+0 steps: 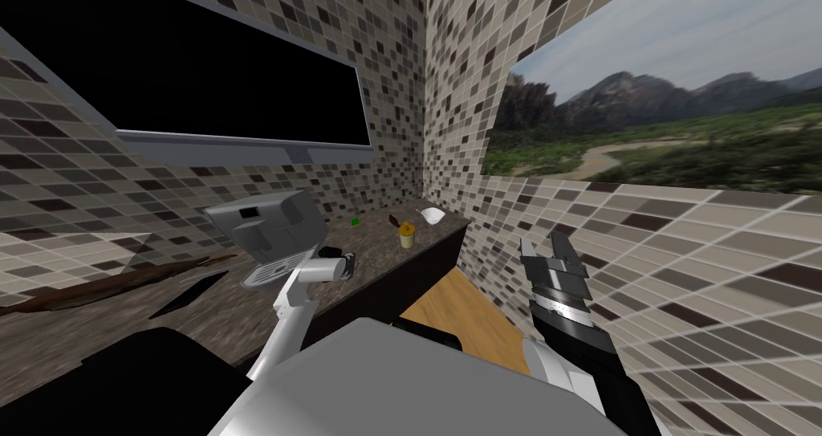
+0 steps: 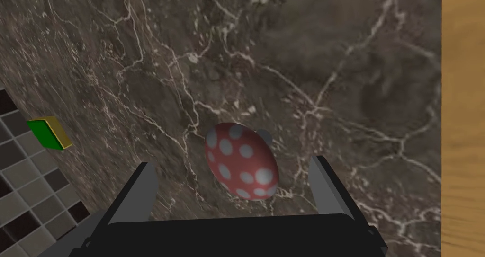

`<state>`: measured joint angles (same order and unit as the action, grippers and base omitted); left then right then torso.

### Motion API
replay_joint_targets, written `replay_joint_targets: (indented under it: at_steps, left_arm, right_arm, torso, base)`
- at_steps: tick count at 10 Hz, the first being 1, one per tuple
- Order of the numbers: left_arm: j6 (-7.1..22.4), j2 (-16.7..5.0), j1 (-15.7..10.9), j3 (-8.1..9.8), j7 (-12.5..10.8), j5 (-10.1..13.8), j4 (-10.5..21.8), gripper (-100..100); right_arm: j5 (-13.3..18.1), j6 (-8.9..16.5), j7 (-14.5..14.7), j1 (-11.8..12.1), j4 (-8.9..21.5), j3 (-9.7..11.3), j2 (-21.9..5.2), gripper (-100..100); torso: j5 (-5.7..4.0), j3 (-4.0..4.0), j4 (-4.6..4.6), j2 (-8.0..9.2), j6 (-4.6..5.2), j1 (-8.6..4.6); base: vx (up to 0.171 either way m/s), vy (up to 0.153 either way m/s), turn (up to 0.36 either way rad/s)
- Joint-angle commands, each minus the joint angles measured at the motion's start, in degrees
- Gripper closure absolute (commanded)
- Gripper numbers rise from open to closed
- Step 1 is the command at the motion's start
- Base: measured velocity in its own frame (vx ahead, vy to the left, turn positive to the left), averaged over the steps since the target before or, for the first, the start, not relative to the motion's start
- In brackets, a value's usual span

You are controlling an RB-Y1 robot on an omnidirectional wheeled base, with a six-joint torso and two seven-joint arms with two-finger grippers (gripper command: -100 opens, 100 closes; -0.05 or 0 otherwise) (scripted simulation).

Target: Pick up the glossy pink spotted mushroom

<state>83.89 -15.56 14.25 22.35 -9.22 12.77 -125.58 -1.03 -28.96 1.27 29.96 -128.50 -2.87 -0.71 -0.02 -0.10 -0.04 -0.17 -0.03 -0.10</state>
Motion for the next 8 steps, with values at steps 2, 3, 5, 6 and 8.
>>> replay_joint_targets:
  at_steps: [2,3,5,6,8]
  left_arm:
    - [2.94,0.01,-0.49,1.32,0.24,-0.60,0.48,-100]
    - [4.08,0.05,-0.78,1.99,0.39,-0.90,0.96,-100]
    - [3.65,0.02,-0.70,1.65,0.28,-0.77,0.65,0]
    - [2.22,0.11,-0.98,1.37,0.42,-1.05,2.26,-100]
    - [0.33,0.22,-1.36,1.02,0.61,-1.42,4.43,-100]
  right_arm:
    - [0.00,0.00,0.00,0.00,0.00,0.00,0.00,0]
    - [0.00,0.00,0.00,0.00,0.00,0.00,0.00,0]
    - [0.00,0.00,0.00,0.00,0.00,0.00,0.00,0]
    - [0.00,0.00,0.00,0.00,0.00,0.00,0.00,0]
    - [0.00,0.00,0.00,0.00,0.00,0.00,0.00,0]
  torso:
    - [0.00,0.01,0.01,0.02,0.00,-0.01]
    - [0.00,0.04,0.01,0.07,0.00,-0.01]
    - [0.00,0.05,0.02,0.10,-0.01,0.03]
    - [0.01,0.08,0.03,0.14,-0.01,0.07]
    - [0.03,0.08,0.03,0.14,-0.01,0.13]
  base:
    - [0.028,-0.027,-0.066]
    - [0.029,-0.031,-0.069]
    - [0.008,-0.007,-0.005]
    - [0.005,0.004,0.001]
    - [0.007,0.009,0.001]
